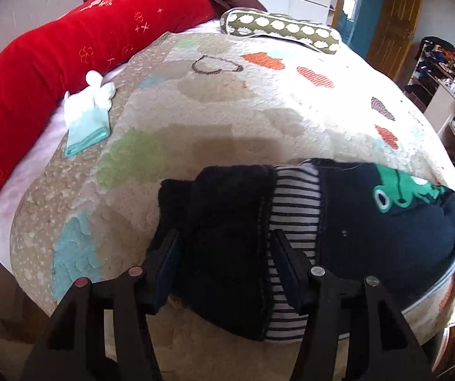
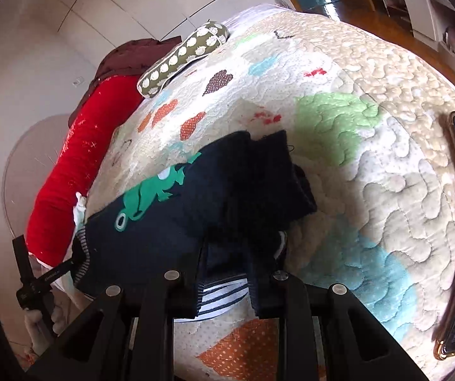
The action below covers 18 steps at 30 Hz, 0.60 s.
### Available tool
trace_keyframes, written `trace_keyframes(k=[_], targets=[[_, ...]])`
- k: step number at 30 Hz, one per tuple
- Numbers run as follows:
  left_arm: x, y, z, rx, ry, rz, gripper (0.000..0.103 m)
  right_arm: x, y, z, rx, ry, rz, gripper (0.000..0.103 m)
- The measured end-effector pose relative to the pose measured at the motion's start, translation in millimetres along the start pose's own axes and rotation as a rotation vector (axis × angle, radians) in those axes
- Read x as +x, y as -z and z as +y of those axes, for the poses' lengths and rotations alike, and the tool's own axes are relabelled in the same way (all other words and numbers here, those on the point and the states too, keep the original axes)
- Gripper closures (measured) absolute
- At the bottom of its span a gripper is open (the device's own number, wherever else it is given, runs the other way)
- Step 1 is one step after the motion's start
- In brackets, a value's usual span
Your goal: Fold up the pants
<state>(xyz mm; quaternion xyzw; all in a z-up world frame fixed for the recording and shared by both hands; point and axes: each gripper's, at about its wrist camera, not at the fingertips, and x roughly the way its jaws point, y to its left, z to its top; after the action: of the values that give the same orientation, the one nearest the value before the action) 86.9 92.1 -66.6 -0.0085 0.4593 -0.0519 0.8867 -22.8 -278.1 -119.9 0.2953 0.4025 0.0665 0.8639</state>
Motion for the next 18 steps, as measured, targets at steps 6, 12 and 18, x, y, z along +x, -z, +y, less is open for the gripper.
trace_keyframes(k=[6,12,18], targets=[[-39,-23,-64,0.131,0.149,-0.074,0.045,-37,7,1,-0.052,0.057,-0.120,0.048],[-10,-48,-178,0.293,0.376,0.047,0.041,-36,26,-13,-0.036,0.045,-0.092,0.047],[30,-64,-299,0.467,0.461,0.143,0.040,-18,28,-15,-0.028,-0.002,-0.072,0.047]])
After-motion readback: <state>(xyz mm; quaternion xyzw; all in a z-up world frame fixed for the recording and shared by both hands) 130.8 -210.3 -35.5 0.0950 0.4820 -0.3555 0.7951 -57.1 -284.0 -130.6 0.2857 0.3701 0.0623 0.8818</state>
